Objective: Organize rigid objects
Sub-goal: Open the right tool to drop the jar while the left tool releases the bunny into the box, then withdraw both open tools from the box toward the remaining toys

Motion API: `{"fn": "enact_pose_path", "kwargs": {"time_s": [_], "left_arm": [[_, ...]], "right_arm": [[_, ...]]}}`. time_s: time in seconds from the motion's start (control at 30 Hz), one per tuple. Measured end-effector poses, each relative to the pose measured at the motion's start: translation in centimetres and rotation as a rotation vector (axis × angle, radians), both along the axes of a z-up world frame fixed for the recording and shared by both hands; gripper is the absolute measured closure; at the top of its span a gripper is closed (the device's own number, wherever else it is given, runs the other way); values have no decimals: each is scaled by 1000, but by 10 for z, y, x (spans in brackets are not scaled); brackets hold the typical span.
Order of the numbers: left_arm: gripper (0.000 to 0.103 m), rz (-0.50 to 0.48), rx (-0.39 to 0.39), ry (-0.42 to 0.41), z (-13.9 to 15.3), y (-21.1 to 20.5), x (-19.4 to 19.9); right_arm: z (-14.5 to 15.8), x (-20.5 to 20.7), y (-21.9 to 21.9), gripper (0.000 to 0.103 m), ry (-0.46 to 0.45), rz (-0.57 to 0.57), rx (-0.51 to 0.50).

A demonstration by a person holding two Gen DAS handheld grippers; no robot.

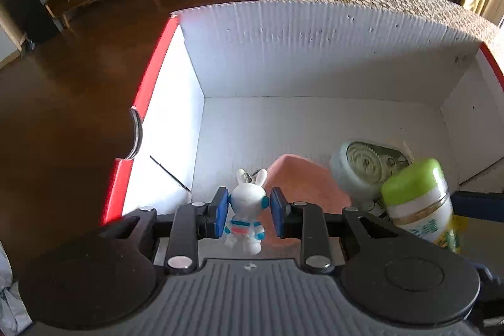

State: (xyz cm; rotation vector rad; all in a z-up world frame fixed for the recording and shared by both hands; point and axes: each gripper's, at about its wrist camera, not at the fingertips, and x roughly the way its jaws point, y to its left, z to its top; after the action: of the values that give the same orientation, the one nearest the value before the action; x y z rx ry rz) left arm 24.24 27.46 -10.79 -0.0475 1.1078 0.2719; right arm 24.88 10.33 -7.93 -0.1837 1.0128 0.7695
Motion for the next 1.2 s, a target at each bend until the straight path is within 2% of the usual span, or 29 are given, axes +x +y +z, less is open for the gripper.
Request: {"fn": "enact_pose_path", "kwargs": {"time_s": [0.13, 0.37, 0.63, 0.83, 0.97, 1.2], "left_arm": [[74, -2, -20, -21, 6, -2, -7], [74, -7, -25, -82, 24, -13, -26], [74, -10, -40, -167, 61, -24, -44], [74, -25, -58, -246, 89, -40, -63], [74, -48, -64, -284, 103, -55, -73], [74, -98, -124, -328, 116, -93, -89]], "right_arm": [[13, -9, -10, 39, -17, 9, 33], [36, -24, -33, 39, -40, 3, 88], [67, -44, -68, 39, -85, -8, 148], [87, -59, -105, 34, -122, -32, 182], [95, -65, -128, 32, -152, -57, 191], [97, -74, -172, 26, -180, -114, 207]]}}
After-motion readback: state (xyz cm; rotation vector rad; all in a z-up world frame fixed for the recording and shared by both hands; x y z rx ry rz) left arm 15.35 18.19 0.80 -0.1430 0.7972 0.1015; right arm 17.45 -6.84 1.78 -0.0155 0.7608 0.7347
